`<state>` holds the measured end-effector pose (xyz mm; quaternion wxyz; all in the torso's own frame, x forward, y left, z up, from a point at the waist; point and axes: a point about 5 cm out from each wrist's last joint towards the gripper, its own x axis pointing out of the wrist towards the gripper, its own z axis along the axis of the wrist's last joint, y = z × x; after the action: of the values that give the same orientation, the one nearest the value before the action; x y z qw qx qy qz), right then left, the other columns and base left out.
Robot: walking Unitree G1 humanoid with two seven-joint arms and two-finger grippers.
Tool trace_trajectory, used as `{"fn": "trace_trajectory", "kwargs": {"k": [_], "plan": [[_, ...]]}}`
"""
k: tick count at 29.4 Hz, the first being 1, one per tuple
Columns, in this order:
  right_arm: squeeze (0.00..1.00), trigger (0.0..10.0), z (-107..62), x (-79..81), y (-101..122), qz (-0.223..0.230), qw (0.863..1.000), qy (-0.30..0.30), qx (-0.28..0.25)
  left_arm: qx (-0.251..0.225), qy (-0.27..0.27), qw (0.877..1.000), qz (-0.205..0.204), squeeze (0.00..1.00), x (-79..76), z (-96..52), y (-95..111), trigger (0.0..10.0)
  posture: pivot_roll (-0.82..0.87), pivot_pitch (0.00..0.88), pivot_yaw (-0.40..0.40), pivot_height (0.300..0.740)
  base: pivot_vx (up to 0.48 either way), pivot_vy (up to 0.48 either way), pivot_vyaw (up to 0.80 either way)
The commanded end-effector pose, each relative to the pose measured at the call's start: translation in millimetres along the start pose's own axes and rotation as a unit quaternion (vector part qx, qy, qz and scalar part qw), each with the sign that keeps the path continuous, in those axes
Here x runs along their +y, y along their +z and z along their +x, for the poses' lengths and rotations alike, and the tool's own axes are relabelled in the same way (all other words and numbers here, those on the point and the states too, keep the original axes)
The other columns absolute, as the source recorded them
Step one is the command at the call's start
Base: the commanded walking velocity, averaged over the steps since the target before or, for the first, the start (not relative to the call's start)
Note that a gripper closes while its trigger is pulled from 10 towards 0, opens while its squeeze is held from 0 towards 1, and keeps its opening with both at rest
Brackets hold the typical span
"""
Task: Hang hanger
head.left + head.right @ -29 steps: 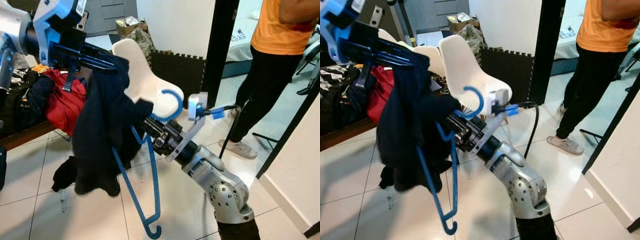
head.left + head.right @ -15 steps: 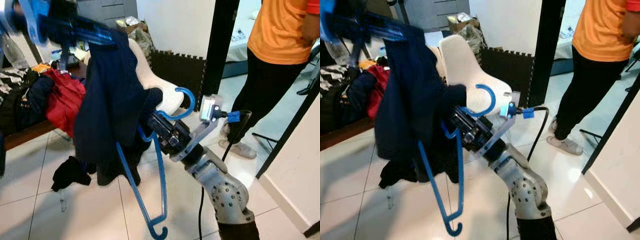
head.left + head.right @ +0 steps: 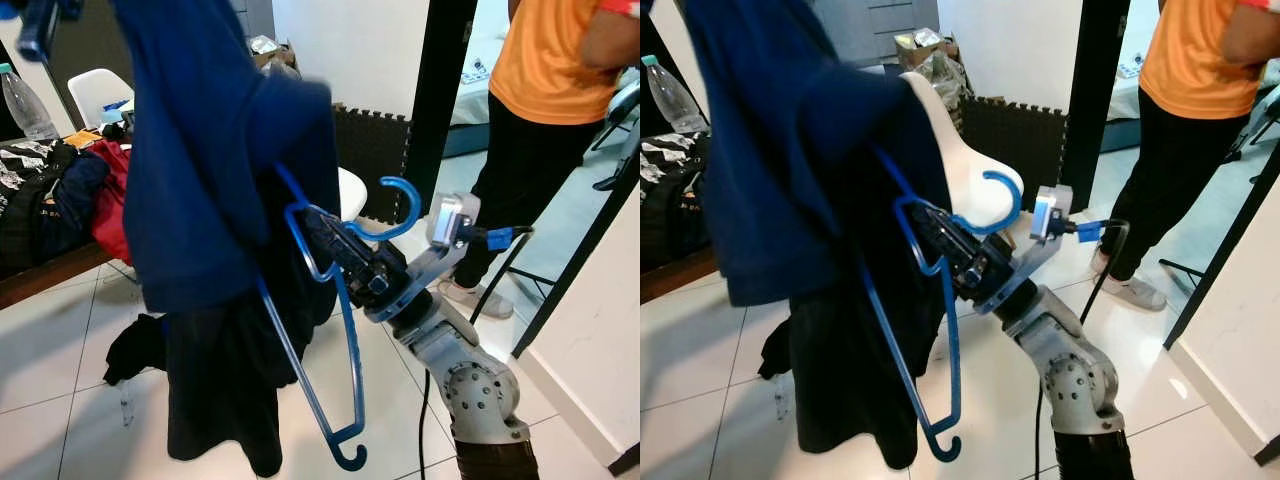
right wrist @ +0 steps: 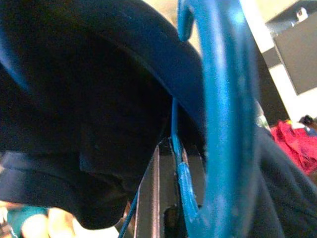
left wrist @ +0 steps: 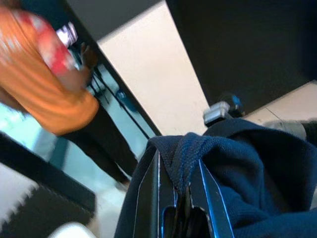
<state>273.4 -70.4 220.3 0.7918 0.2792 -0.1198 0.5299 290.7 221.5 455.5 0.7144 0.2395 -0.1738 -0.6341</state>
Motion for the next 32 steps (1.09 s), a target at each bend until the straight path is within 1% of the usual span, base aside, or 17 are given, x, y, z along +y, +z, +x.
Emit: {"fn": "trace_trajectory", "kwargs": {"k": [1, 5, 6, 7, 17, 18, 19, 20, 21, 22, 24, 25, 27, 28, 29, 30, 32], "plan": [[0.00, 10.0, 5.8, -2.1, -7, -0.020, 0.999, -0.009, 0.033, 0.024, -0.008, 1.000, 0.004, 0.00, -4.7, -2.7, -3, 10.0, 0.17, 0.000, 0.077, 0.740, 0.000, 0.000, 0.00], [0.00, 10.0, 7.3, -9.1, -14, -0.050, 0.994, -0.044, 0.085, 0.051, -0.035, 0.998, -0.020, 0.00, -15.2, 5.3, -26, 10.0, 0.17, 0.000, 0.076, 0.740, 0.000, 0.000, 0.00], [0.00, 10.0, 7.3, -9.1, -14, -0.050, 0.994, -0.044, 0.085, 0.051, -0.035, 0.998, -0.020, 0.00, -15.2, 5.3, -26, 10.0, 0.17, 0.000, 0.076, 0.740, 0.000, 0.000, 0.00], [0.00, 10.0, 7.8, -13.2, -15, -0.054, 0.992, -0.062, 0.097, 0.064, -0.048, 0.996, -0.026, 0.00, -21.1, 9.5, -36, 10.0, 0.17, 0.000, 0.075, 0.740, 0.000, 0.000, 0.00], [0.00, 10.0, 9.0, -21.5, -13, -0.060, 0.986, -0.101, 0.120, 0.065, -0.066, 0.995, -0.039, 0.00, -35.5, 21.4, -57, 10.0, 0.16, 0.004, 0.071, 0.740, 0.000, 0.000, 0.00], [0.00, 10.0, 9.1, -26.5, -15, -0.065, 0.980, -0.124, 0.139, 0.043, -0.061, 0.996, -0.048, 0.00, -41.4, 31.4, -63, 10.0, 0.16, 0.008, 0.067, 0.740, 0.000, 0.000, 0.00], [0.00, 10.0, 9.1, -26.5, -15, -0.065, 0.980, -0.124, 0.139, 0.043, -0.061, 0.996, -0.048, 0.00, -41.4, 31.4, -63, 10.0, 0.16, 0.008, 0.067, 0.740, 0.000, 0.000, 0.00], [0.00, 10.0, 8.9, -32.5, -21, -0.064, 0.973, -0.152, 0.164, 0.005, -0.062, 0.996, -0.061, 0.00, -50.7, 48.7, -70, 10.0, 0.16, 0.011, 0.059, 0.740, 0.000, 0.000, 0.00], [0.00, 10.0, 8.9, -32.5, -21, -0.064, 0.973, -0.152, 0.164, 0.005, -0.062, 0.996, -0.061, 0.00, -50.7, 48.7, -70, 10.0, 0.16, 0.011, 0.059, 0.740, 0.000, 0.000, 0.00], [0.00, 10.0, 8.6, -37.7, -29, -0.056, 0.963, -0.179, 0.193, -0.048, -0.064, 0.994, -0.078, 0.00, -62.8, 70.8, -74, 10.0, 0.16, 0.013, 0.049, 0.740, 0.000, 0.000, 0.00], [0.00, 10.0, 8.6, -37.7, -29, -0.056, 0.963, -0.179, 0.193, -0.048, -0.064, 0.994, -0.078, 0.00, -62.8, 70.8, -74, 10.0, 0.16, 0.013, 0.049, 0.740, 0.000, 0.000, 0.00], [0.00, 10.0, 8.0, -40.5, -34, -0.050, 0.956, -0.196, 0.212, -0.083, -0.066, 0.990, -0.091, 0.00, -71.5, 84.4, -75, 10.0, 0.16, 0.013, 0.048, 0.740, 0.000, 0.000, 0.00], [0.00, 10.0, 8.0, -40.5, -34, -0.050, 0.956, -0.196, 0.212, -0.083, -0.066, 0.990, -0.091, 0.00, -71.5, 84.4, -75, 10.0, 0.16, 0.013, 0.048, 0.740, 0.000, 0.000, 0.00], [0.00, 10.0, 7.3, -42.8, -41, -0.042, 0.949, -0.210, 0.233, -0.129, -0.059, 0.985, -0.101, 0.00, -76.3, 95.9, -70, 10.0, 0.16, 0.013, 0.044, 0.740, 0.000, 0.000, 0.00], [0.00, 10.0, 7.3, -42.8, -41, -0.042, 0.949, -0.210, 0.233, -0.129, -0.059, 0.985, -0.101, 0.00, -76.3, 95.9, -70, 10.0, 0.16, 0.013, 0.044, 0.740, 0.000, 0.000, 0.00], [0.00, 10.0, 6.0, -44.7, -45, -0.036, 0.942, -0.221, 0.250, -0.160, -0.050, 0.980, -0.104, 0.00, -77.0, 101.1, -66, 10.0, 0.16, 0.013, 0.041, 0.740, 0.000, 0.000, 0.00], [0.00, 10.0, 1.7, -49.6, -51, -0.032, 0.930, -0.246, 0.272, -0.206, -0.035, 0.971, -0.113, 0.00, -72.4, 101.6, -56, 10.0, 0.16, 0.013, 0.040, 0.740, 0.000, 0.000, 0.00]]}}
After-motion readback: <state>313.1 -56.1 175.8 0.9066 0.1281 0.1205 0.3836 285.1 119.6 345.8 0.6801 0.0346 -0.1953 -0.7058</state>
